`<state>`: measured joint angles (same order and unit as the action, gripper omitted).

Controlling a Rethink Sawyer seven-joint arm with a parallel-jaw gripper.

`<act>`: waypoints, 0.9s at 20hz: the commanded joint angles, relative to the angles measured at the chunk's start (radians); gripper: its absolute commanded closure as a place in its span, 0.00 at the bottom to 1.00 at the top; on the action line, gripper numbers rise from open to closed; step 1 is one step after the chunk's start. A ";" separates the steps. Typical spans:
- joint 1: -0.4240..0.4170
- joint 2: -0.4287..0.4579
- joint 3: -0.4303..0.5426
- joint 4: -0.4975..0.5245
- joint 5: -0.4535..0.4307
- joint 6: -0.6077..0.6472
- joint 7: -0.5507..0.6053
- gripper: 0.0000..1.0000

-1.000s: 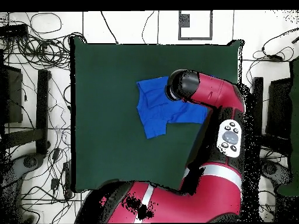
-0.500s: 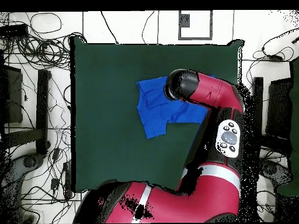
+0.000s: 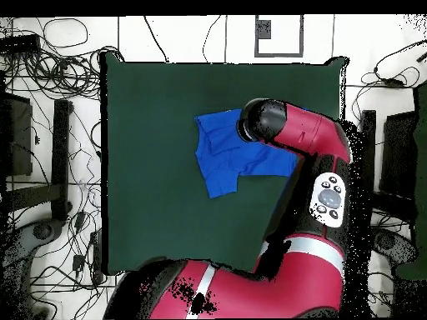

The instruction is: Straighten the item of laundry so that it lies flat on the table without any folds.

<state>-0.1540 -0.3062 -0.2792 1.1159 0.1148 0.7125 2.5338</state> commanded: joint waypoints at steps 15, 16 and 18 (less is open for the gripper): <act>0.140 0.014 -0.046 0.087 0.138 0.095 0.320 0.00; 0.144 0.015 -0.050 0.086 0.145 0.099 0.324 0.00; 0.152 0.022 -0.058 0.084 0.158 0.099 0.329 0.00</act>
<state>-0.0500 -0.3069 -0.3395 1.1159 0.2027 0.7127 2.5382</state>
